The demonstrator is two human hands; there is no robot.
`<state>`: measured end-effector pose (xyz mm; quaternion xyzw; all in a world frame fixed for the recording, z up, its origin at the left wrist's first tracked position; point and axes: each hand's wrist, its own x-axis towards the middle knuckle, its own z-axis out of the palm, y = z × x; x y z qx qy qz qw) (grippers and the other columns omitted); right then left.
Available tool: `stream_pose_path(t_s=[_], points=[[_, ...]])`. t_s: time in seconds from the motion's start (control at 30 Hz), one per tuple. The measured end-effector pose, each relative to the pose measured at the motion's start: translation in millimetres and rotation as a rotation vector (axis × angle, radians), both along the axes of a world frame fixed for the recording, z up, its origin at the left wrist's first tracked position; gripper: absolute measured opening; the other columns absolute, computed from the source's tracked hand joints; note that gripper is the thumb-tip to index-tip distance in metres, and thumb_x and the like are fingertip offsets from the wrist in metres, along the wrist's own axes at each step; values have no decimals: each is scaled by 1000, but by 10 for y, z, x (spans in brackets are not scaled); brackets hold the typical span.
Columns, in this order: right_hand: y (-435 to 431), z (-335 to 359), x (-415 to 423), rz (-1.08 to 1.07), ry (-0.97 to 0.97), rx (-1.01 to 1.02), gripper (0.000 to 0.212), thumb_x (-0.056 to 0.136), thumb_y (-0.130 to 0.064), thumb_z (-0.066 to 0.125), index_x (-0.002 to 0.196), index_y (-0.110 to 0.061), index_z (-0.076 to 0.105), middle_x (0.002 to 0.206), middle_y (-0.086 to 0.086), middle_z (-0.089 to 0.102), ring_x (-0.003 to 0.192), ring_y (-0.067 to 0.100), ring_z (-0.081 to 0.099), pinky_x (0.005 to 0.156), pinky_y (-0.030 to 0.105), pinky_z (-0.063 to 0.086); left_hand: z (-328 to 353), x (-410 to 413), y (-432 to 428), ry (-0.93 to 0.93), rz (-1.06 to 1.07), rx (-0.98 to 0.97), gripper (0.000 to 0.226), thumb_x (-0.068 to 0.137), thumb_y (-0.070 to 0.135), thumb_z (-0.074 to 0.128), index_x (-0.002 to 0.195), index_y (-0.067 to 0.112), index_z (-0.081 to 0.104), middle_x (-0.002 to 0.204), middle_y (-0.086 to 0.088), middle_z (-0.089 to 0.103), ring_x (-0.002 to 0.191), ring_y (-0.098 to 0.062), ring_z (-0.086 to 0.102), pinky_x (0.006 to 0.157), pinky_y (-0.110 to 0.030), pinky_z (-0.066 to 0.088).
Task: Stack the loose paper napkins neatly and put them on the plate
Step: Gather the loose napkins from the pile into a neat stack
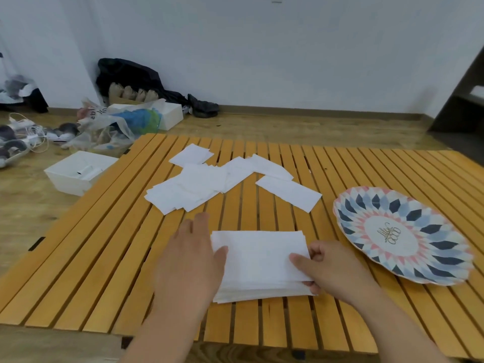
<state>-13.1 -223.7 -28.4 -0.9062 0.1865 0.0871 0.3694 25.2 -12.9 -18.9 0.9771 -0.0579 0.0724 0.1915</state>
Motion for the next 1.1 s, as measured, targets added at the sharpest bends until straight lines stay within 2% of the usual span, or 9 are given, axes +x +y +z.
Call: stream_pose_path(t_s=[0.07,0.13,0.3,0.47,0.57,0.63,0.77,0.9,1.1], points=[[0,20,2,-19,-38,-240,33,88,-54,52,83,-22,58,74,-5,64,66,9,62,63,28,52,-3,-59,-90,-109,-135,53,49,95,43,44,140,36,27,132,10,40,118,-8,42,85,-20,41],[5,83,20,-72,-129,-381,28,89,-56,48,87,-29,53,76,-13,56,71,4,55,58,23,46,-50,-91,-170,-91,-291,68,38,98,40,38,135,39,37,129,14,38,118,-5,37,86,-18,39],[-97,116,408,-106,-348,-499,6,90,-26,53,92,-25,59,84,-8,62,75,12,57,57,26,45,-155,-77,-217,-39,-361,112,33,98,39,37,129,37,49,125,14,42,116,-6,39,84,-19,40],[-371,-61,1177,63,-233,-668,24,93,-19,53,114,-17,62,113,2,63,98,19,61,72,26,48,-150,-64,-197,-27,-372,94,33,99,37,35,130,37,46,126,14,40,115,-5,38,83,-19,41],[-479,-203,1432,125,-145,-776,30,93,-31,55,120,-18,59,118,3,60,106,21,58,83,31,52,-151,-50,-189,-21,-370,77,34,99,39,36,131,35,47,125,13,41,115,-6,40,85,-20,43],[-516,-280,1486,132,-112,-811,34,93,-38,54,121,-19,58,119,3,59,108,22,56,84,33,52,-150,-37,-194,-21,-376,74,34,99,39,36,131,34,47,125,12,41,116,-8,40,85,-21,43],[-555,-367,1514,122,-165,-820,30,93,-40,53,114,-20,60,111,1,61,100,20,58,77,31,50,-152,-7,-187,-15,-390,74,34,99,37,36,131,34,48,124,11,41,115,-9,40,87,-22,42],[-549,-395,1506,102,-218,-835,19,95,-33,52,100,-20,65,94,-1,63,83,16,59,67,28,50,-167,19,-167,1,-390,57,35,98,38,38,131,35,48,124,13,42,115,-7,40,86,-21,41],[-494,-177,1331,104,-387,-693,15,95,-27,54,94,-18,65,89,-1,63,76,14,57,62,27,49,-199,73,-146,59,-353,-24,32,96,41,43,126,39,53,123,18,43,115,-2,38,79,-16,40]])
